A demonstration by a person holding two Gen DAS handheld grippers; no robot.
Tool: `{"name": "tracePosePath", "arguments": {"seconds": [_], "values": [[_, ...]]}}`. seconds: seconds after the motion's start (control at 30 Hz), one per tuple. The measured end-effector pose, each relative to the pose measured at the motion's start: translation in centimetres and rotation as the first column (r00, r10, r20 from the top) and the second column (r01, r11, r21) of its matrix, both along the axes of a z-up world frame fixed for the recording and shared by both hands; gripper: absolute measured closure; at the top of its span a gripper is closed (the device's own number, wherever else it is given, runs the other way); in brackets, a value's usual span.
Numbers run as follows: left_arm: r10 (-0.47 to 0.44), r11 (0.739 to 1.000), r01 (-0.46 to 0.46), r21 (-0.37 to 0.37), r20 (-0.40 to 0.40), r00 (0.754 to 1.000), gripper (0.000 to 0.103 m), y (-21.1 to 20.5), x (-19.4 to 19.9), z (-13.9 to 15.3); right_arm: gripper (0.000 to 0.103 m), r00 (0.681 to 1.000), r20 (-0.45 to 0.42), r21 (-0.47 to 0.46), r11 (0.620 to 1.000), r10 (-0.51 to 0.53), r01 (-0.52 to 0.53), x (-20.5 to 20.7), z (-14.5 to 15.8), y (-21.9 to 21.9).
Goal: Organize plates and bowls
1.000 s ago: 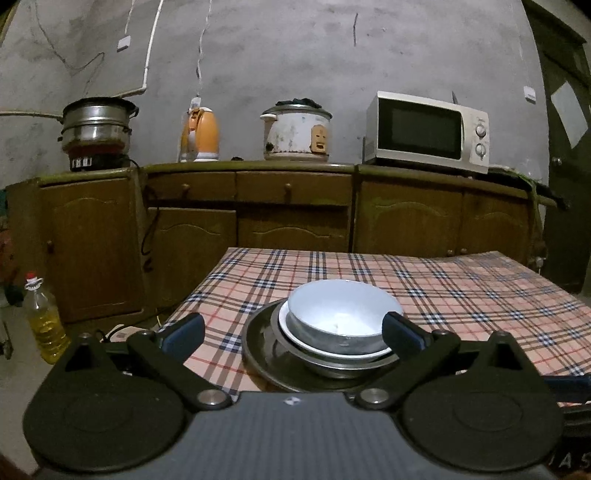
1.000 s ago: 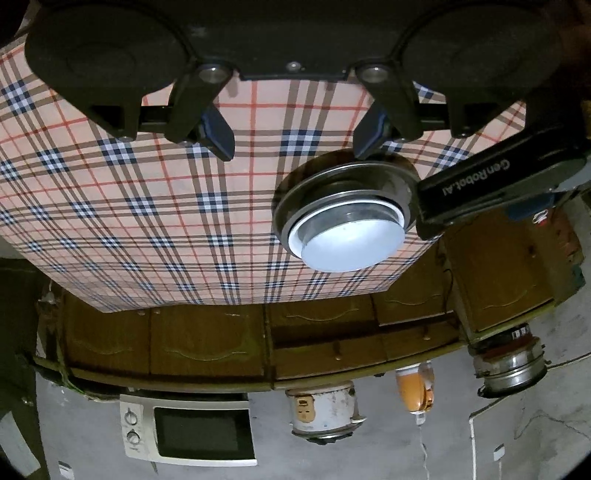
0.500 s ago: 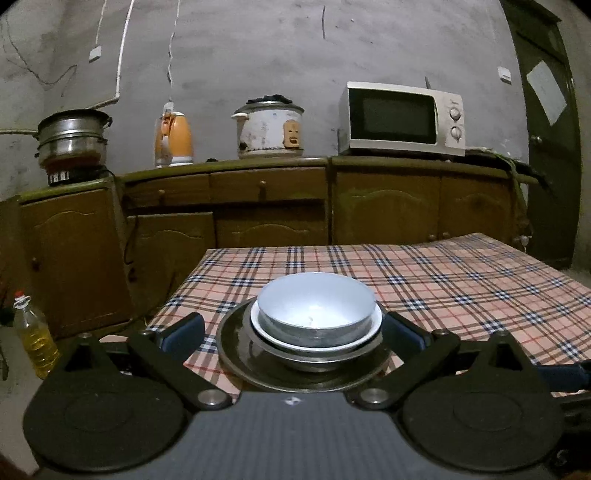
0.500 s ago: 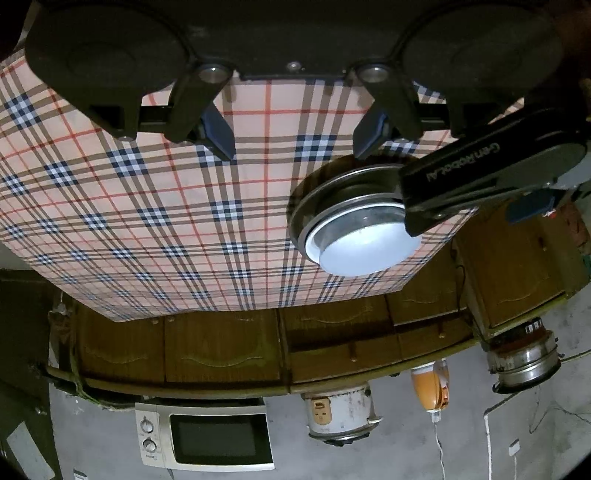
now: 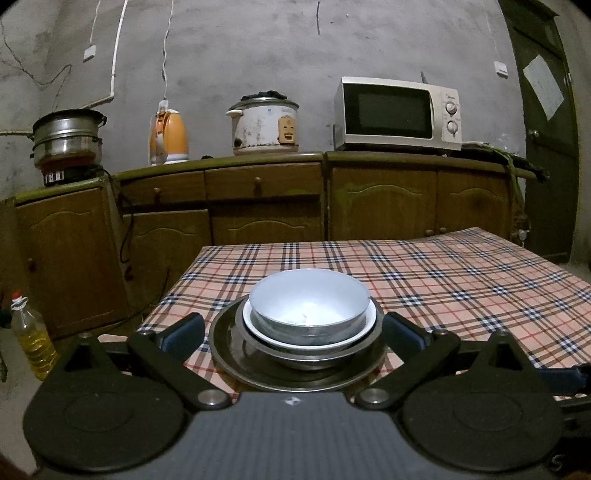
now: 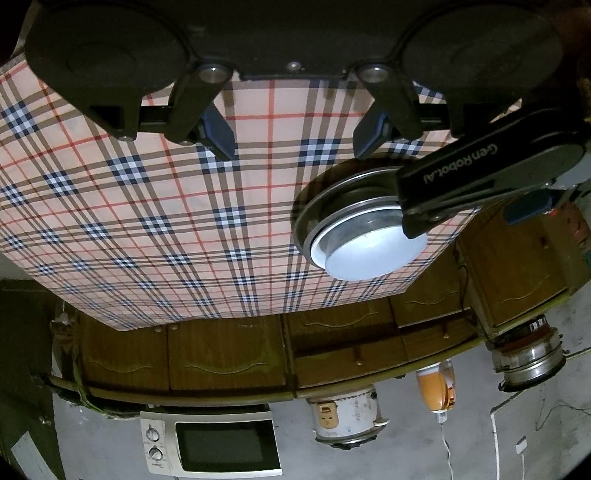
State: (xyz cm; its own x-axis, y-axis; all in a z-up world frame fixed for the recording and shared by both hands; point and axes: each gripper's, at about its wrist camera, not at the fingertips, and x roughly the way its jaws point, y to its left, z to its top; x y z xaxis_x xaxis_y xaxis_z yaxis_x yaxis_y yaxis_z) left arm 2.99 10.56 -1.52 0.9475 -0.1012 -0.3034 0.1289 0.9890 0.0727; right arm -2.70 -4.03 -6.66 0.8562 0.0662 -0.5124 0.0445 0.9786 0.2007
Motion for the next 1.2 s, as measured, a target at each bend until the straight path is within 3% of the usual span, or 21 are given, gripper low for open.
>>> {"name": "tracePosePath", "arguments": {"seconds": [1.2], "values": [[0.0,1.0,0.0,0.006,0.012,1.0,0.0,-1.2,0.5,0.0,0.019,0.999,-0.037,0.019,1.0,-0.009,0.01,1.1,-1.1,-0.5]]}}
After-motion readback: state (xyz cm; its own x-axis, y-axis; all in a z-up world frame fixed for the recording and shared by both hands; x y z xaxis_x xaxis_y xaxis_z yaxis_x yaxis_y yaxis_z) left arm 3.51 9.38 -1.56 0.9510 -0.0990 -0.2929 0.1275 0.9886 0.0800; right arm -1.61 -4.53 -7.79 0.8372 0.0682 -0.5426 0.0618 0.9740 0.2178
